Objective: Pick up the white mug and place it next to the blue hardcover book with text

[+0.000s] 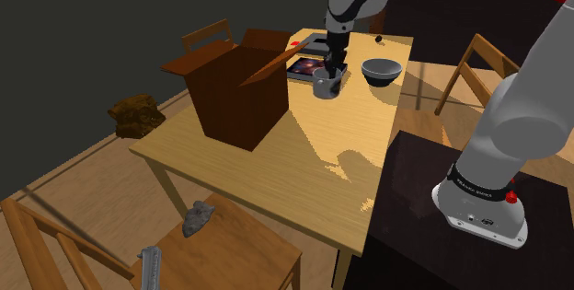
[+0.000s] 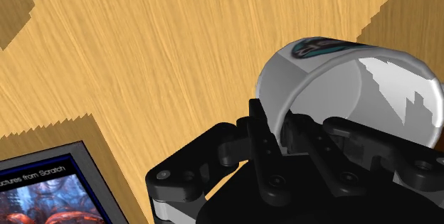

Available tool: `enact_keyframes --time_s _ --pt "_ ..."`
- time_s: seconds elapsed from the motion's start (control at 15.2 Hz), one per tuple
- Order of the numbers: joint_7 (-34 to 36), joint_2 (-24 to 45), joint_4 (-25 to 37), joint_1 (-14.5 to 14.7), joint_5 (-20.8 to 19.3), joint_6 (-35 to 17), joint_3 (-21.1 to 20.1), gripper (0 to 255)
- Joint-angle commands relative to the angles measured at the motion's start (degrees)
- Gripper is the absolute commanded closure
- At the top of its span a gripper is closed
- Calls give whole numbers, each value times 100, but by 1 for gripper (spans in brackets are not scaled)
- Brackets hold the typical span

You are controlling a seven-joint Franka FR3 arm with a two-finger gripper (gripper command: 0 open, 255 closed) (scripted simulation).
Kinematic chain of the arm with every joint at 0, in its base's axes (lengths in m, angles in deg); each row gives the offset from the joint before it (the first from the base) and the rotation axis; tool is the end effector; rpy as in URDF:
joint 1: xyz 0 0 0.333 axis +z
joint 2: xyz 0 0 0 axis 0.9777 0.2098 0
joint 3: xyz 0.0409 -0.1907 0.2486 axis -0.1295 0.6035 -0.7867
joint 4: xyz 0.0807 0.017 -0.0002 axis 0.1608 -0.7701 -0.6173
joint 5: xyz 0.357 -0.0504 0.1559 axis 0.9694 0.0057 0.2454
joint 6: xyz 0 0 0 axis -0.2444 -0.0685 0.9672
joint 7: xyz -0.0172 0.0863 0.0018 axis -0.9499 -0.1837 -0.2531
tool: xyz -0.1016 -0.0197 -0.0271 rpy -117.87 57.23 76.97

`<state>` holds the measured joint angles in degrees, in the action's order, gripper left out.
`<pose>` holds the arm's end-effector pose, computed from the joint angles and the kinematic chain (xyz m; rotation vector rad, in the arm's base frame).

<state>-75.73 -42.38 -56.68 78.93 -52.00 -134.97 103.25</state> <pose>0.5006 -0.1099 0.4006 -3.0944 -0.0122 -0.0313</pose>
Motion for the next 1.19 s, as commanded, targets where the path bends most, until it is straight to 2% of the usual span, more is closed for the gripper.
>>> enact_keyframes --time_s 0.0,0.4,0.73,0.92,1.12 --pt "-114 400 485 -13 109 103 39 255" --pt "-468 1739 2205 -184 476 549 103 255" --pt "-652 2940 3948 -445 742 1137 78 255" --pt "-695 3770 5254 -660 875 1628 33 255" --pt "-663 4829 7029 -949 992 2340 -40 255"
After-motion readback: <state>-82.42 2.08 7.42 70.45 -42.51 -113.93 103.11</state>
